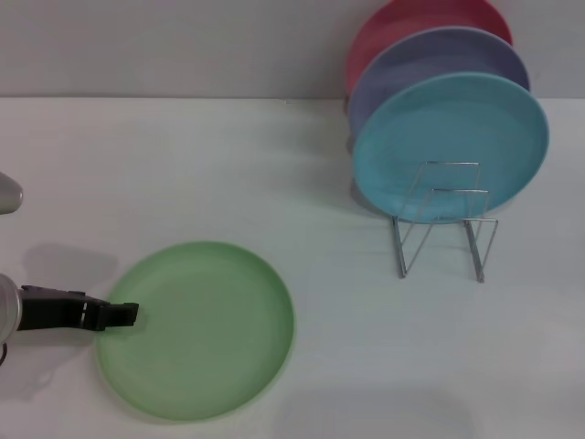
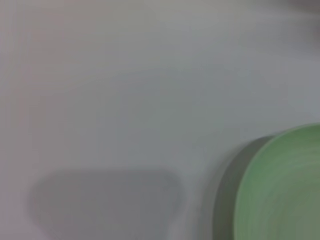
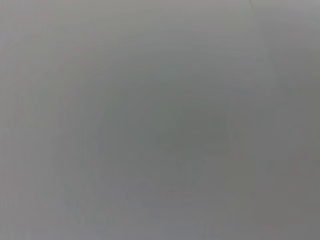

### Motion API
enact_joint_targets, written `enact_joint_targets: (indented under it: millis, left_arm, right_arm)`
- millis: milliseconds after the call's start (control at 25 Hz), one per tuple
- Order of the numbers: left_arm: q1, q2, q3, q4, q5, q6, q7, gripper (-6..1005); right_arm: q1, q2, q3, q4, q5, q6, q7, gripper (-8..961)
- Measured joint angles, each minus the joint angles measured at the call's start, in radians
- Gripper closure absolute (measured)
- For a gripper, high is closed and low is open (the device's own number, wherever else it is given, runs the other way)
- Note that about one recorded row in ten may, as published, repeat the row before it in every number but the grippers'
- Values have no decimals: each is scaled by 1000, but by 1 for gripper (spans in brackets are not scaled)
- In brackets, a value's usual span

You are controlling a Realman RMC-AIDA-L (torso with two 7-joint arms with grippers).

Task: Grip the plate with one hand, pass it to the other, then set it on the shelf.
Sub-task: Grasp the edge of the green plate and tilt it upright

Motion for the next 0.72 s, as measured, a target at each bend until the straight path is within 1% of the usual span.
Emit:
enact_joint_targets:
  millis: [440, 640, 720]
  left_arm:
    - [-26, -1, 0, 14, 4, -24, -13, 200]
    - [-37, 1, 1, 15, 5, -36, -20, 214]
    - [-46, 1, -1, 22, 5, -49, -17, 247]
  right_arm:
    - [1, 0, 0, -1, 0, 0, 0, 112]
    - [4, 0, 0, -1, 0, 0, 1, 112]
    - [6, 0, 0, -1, 0, 0, 1, 112]
